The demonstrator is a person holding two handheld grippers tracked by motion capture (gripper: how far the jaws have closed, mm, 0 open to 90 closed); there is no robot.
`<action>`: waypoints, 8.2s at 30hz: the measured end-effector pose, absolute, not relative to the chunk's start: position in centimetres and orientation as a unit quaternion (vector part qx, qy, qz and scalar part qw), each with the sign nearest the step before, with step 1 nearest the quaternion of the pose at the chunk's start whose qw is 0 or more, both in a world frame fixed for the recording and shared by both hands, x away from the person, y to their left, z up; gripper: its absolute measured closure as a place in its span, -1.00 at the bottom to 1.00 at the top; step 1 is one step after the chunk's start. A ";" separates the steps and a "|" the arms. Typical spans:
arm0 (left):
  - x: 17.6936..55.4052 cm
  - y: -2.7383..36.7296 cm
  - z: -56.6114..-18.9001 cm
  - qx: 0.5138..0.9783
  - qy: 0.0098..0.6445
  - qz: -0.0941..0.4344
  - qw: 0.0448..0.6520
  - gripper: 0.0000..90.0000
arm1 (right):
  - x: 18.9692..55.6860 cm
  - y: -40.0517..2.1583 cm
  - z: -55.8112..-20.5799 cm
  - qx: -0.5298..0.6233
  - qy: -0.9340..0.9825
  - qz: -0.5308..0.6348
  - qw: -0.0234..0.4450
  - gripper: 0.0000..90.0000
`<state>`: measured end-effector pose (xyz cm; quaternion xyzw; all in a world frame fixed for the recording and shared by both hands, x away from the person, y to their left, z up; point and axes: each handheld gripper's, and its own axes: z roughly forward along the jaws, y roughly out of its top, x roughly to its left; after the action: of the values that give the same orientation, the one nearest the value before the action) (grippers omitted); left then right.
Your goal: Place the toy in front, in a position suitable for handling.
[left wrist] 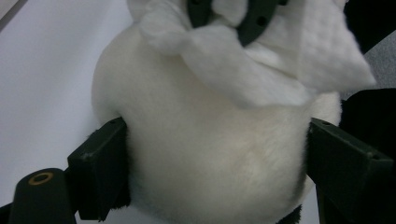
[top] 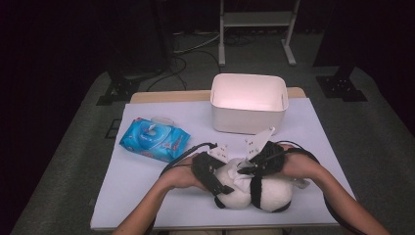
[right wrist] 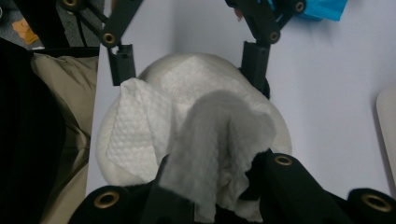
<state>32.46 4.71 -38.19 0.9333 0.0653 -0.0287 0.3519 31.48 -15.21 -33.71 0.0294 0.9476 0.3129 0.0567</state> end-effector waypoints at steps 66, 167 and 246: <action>33.2 5.3 -38.8 0.917 0.079 -0.058 0.386 -0.54 | 29.6 -21.3 -33.8 0.062 0.934 0.343 0.084 0.76; 33.2 4.8 -38.8 0.914 0.100 -0.077 0.386 -0.55 | 28.4 -26.2 -32.9 0.114 0.922 0.357 0.095 0.76; 32.5 3.4 -37.0 0.897 0.074 -0.064 0.431 -0.33 | 28.2 -19.0 -31.6 0.034 0.924 0.368 0.099 0.76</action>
<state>32.52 3.44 -37.02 0.8973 0.0742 -0.0635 0.4305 28.23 -19.02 -31.62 0.0341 0.9240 0.3677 0.0993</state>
